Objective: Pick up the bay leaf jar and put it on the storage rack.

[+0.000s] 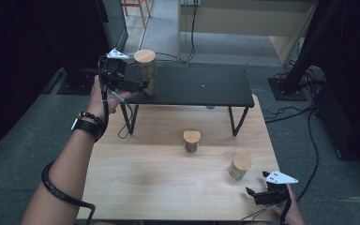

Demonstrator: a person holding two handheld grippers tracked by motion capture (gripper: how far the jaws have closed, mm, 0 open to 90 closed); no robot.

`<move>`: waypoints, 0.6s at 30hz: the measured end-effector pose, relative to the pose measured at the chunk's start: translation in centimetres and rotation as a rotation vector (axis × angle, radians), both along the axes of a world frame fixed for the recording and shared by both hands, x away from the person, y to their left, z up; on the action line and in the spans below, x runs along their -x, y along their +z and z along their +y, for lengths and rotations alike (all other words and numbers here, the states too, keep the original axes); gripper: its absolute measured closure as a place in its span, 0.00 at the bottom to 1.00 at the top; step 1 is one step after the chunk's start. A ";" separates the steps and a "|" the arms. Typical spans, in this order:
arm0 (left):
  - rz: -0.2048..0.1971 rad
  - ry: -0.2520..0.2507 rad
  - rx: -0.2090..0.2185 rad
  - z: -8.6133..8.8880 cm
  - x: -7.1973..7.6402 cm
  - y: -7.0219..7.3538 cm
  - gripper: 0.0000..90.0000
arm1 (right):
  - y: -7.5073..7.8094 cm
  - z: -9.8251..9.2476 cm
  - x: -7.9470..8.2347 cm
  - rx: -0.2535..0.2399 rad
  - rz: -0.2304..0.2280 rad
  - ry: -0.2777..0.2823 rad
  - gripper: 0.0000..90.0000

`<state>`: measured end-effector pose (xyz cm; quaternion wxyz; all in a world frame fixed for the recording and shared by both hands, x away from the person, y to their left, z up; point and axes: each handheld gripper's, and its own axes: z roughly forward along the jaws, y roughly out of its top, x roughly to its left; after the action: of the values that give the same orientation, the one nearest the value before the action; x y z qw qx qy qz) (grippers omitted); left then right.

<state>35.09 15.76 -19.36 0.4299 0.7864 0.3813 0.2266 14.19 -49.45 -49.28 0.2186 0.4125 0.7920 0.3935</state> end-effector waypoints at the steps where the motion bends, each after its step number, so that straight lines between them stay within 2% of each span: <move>1: 0.001 -0.001 -0.003 0.1 0.2 -0.1 0.00 | 0.0 0.0 0.0 0.000 0.000 0.000 0.00; 6: 0.003 -0.005 0.016 0.6 0.9 -0.6 0.00 | 0.0 0.1 0.0 0.001 -0.001 -0.004 0.00; 8: 0.004 -0.015 0.039 0.9 1.4 -0.9 0.00 | 0.0 0.0 0.0 -0.002 -0.002 -0.002 0.00; 12: -0.001 -0.033 0.039 0.9 2.2 -1.3 0.00 | 0.0 -0.2 -0.1 -0.014 0.003 0.000 0.00; 18: 0.000 -0.032 0.033 1.0 3.2 -1.9 0.01 | 0.0 -0.1 -0.1 -0.008 0.003 -0.003 0.00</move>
<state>31.92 16.79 -21.21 0.4463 0.7852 0.3724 0.2134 14.27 -49.50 -49.30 0.2166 0.4152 0.7900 0.3957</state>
